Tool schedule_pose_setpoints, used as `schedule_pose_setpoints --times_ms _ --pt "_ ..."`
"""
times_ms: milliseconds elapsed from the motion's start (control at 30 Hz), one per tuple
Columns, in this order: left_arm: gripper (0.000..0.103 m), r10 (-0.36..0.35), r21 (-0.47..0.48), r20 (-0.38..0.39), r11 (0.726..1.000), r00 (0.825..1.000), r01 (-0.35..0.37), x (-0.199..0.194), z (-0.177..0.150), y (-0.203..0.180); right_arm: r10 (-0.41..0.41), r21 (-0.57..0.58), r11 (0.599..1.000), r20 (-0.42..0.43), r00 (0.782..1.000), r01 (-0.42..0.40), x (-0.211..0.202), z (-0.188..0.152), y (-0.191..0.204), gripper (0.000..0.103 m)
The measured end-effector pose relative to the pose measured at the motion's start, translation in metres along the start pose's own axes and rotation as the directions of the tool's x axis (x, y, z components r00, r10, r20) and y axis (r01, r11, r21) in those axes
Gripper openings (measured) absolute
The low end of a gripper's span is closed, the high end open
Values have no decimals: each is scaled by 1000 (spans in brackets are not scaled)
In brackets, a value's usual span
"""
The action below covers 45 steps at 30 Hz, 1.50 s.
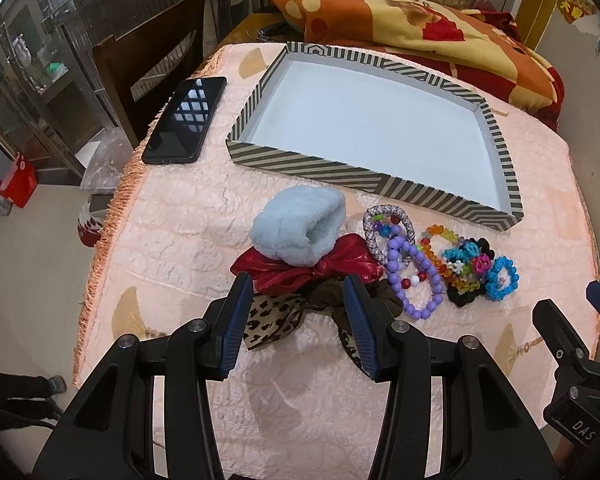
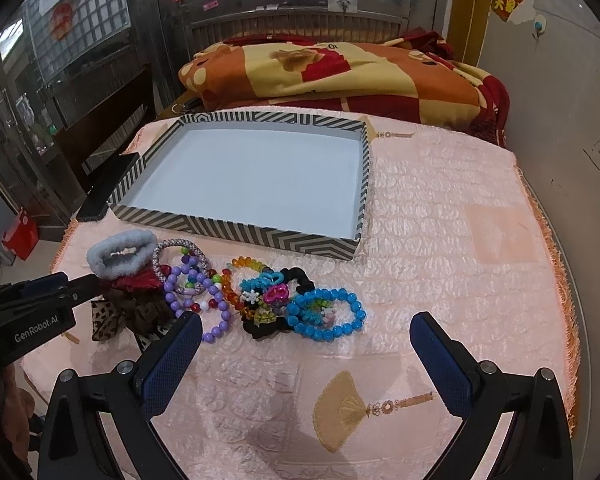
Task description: Organize jewelry
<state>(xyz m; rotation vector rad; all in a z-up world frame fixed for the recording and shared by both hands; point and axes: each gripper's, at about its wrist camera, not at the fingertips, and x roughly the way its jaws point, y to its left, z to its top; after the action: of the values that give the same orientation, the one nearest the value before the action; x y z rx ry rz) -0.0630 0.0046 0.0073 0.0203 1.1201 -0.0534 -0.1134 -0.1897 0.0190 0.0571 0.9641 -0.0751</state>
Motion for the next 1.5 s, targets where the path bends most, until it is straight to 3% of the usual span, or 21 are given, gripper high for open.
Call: schedule_pose_setpoints --times_ms 267,467,600,833,933,1133,1300,1500 --pt "47 -32 -8 -28 999 999 31 3 8 13 22 10 1000 -6 1000 -22 4 -3 -7 102" --pt "47 -102 -11 -55 995 993 101 8 25 11 57 26 998 -26 998 -56 8 -5 -11 90" --pt "47 -145 38 -96 988 985 149 19 37 -7 56 24 998 -29 998 -56 7 -6 -14 90" --pt "47 -141 148 -116 976 983 158 40 54 -32 72 75 995 -42 996 -69 11 -7 -25 90" --pt "47 -149 200 -140 964 979 176 49 61 -40 65 96 994 -49 997 -60 14 -8 -28 90" --pt "47 -236 282 -158 920 959 273 43 74 -52 69 136 989 -61 996 -60 21 -9 -33 90" --pt "47 -190 362 -213 896 958 258 66 72 -56 73 179 982 -62 995 -61 23 -9 -37 90" --pt "47 -219 391 -262 866 940 311 81 72 -49 62 216 975 -74 995 -45 28 -11 -40 90"
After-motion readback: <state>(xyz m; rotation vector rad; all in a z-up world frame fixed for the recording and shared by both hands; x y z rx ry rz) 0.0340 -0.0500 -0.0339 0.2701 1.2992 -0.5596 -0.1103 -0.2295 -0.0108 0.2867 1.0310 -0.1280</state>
